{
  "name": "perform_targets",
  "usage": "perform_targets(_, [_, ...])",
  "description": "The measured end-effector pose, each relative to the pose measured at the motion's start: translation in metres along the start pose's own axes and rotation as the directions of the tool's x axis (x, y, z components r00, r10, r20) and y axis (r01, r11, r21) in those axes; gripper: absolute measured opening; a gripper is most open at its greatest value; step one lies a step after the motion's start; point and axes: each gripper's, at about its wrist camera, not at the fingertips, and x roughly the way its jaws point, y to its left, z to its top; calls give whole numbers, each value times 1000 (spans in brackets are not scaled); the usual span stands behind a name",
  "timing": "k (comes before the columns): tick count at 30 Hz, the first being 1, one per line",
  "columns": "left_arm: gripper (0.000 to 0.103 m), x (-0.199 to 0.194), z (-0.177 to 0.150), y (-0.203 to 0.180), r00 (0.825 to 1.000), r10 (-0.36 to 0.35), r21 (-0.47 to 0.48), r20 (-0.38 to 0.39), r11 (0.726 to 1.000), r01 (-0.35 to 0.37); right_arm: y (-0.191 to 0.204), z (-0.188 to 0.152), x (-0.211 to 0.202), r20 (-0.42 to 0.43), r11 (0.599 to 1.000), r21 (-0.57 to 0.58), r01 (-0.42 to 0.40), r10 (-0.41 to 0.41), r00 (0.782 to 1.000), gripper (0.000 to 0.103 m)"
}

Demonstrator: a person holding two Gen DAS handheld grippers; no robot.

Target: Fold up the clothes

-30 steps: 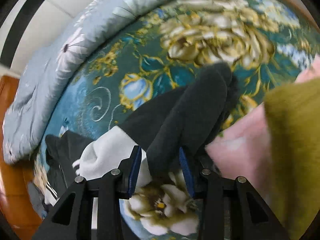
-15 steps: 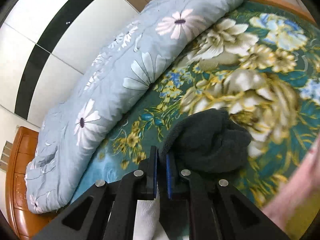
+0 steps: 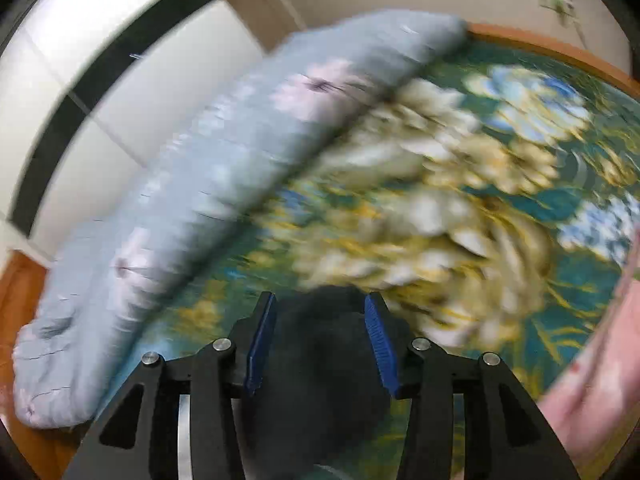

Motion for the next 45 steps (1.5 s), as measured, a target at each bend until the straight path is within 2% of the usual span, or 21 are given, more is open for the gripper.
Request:
perform_targets(2, [53,-1,0,-4,1000,-1,16,1,1000,1,-10,-8,15,-59,999,30,44,-42,997,47])
perform_targets(6, [53,-7,2,-5,1000,-4,23,16,1000,4,-7,-19,31,-79,997,8,81,-80,994,47])
perform_targets(7, [53,-9,2,-4,1000,-5,21,20,1000,5,-7,-21,33,-83,997,13,78,-77,994,41])
perform_targets(8, [53,-9,2,-2,1000,-6,13,21,1000,6,-8,-21,33,-81,997,22,72,-70,994,25])
perform_targets(10, [53,-9,2,3,1000,-10,2,21,1000,10,-9,-22,26,-55,998,46,33,-30,998,12])
perform_targets(13, [53,-11,3,8,1000,-18,-4,22,1000,18,-5,-14,-1,27,998,58,-24,22,999,10])
perform_targets(16, [53,-17,3,15,998,-34,-19,44,999,35,3,1,-42,135,999,41,-21,15,991,9])
perform_targets(21, [53,-19,3,37,996,-65,-75,62,995,69,45,-2,-85,171,992,-124,17,4,985,10])
perform_targets(25, [53,-27,4,55,993,-86,-112,81,989,95,120,-27,-127,237,947,-321,10,70,969,10])
perform_targets(27, [53,-35,6,66,991,-88,-124,104,987,101,174,-53,-154,257,895,-446,-23,153,954,10])
perform_targets(30, [53,-46,6,85,987,-92,-153,128,982,112,249,-104,-187,251,793,-606,-68,271,929,10])
perform_targets(33, [53,-53,4,107,986,-84,-196,142,974,111,305,-160,-201,195,698,-707,-114,347,918,10])
perform_targets(35, [53,-55,2,122,986,-81,-230,144,967,113,339,-208,-198,129,636,-756,-154,376,918,10])
perform_targets(37, [54,-57,0,133,986,-75,-251,148,962,111,360,-251,-185,69,589,-787,-182,378,923,10])
perform_targets(40, [54,-58,-1,151,988,-60,-285,144,953,100,381,-327,-141,-53,532,-812,-240,342,938,10])
perform_targets(42, [54,-58,-2,162,988,-56,-302,142,948,97,385,-380,-103,-150,519,-807,-282,282,948,10])
perform_targets(45, [54,-57,-3,176,990,-41,-320,133,944,82,381,-434,-65,-224,496,-817,-292,193,955,10])
